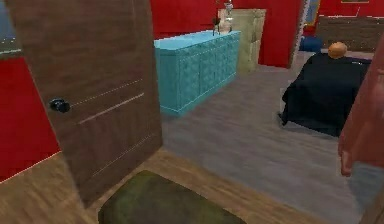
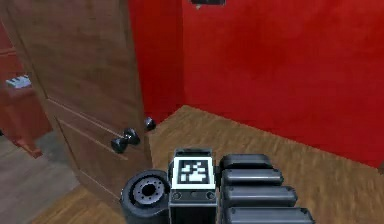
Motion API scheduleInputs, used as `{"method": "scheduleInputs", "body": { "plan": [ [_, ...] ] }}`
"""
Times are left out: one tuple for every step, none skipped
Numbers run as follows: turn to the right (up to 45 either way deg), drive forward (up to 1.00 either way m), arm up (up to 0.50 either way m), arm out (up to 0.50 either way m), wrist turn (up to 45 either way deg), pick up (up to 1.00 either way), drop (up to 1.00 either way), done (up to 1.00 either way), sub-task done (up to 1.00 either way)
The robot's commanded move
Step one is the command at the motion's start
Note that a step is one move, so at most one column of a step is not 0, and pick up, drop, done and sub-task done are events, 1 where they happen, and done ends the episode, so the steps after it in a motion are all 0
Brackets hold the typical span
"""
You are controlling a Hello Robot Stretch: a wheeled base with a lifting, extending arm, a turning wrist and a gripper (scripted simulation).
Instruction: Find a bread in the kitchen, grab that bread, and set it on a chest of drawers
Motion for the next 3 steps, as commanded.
{"method": "scheduleInputs", "body": {
  "plan": [
    [9.0,0.00,0.00,0.00,0.0,0.00,0.00,0.00,0.00],
    [0.0,0.25,0.00,0.00,0.0,0.00,0.00,0.00,0.00],
    [3.0,0.00,0.00,0.00,0.0,0.00,0.00,0.00,0.00]
  ]
}}
